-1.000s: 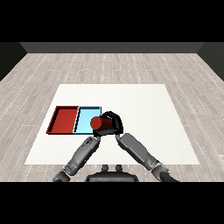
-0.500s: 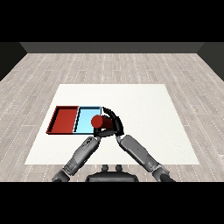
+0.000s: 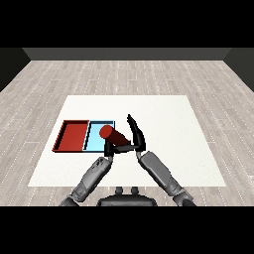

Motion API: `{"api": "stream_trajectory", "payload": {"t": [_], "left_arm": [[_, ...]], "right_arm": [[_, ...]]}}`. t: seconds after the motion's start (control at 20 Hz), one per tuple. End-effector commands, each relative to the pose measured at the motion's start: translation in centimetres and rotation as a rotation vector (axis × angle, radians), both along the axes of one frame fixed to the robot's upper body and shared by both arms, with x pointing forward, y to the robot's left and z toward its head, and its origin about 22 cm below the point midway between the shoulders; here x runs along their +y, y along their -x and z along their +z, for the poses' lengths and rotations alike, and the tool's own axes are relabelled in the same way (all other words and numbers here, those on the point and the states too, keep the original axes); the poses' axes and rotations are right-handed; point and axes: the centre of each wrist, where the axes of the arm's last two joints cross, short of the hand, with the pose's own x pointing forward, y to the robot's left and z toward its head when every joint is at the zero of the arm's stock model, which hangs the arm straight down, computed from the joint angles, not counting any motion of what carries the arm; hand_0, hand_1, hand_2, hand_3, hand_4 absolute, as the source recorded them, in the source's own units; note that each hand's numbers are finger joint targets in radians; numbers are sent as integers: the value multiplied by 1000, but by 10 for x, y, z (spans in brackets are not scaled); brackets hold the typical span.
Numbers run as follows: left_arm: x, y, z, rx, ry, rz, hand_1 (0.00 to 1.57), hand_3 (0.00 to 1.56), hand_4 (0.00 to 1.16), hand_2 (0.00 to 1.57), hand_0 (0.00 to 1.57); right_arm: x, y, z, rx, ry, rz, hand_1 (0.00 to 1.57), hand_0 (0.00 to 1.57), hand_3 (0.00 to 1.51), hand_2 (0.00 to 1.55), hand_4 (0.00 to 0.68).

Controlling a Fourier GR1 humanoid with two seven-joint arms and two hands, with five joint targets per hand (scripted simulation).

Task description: Pick the red can and put it in the red box

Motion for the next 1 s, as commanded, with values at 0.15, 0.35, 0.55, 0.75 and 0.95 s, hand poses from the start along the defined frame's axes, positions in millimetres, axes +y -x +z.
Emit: {"api": "stream_trajectory", "payload": {"t": [0.15, 0.35, 0.55, 0.75, 0.95], "left_arm": [[21, -6, -3, -12, -42, 42, 1571, 1480, 1135, 1571, 1571], [49, -8, -5, -63, -140, 96, 1571, 1482, 1130, 1571, 1571], [94, -24, 12, -71, -231, 168, 1571, 1467, 1130, 1569, 1571], [148, -35, 20, -41, -310, 231, 1571, 1467, 1115, 1560, 1571], [189, -51, 20, 30, -375, 338, 1571, 1462, 1091, 1555, 1571]], "right_arm": [[-61, 20, 18, -64, -65, -70, 0, 0, 0, 0, 0], [-106, 36, 30, -105, -67, -114, 0, 0, 0, 0, 0], [-135, 49, -16, -18, -23, -221, 0, 0, 0, 0, 0], [-171, 54, -18, 11, 4, -301, 0, 0, 0, 0, 0], [-188, 60, -21, 36, 54, -301, 0, 0, 0, 0, 0]]}}
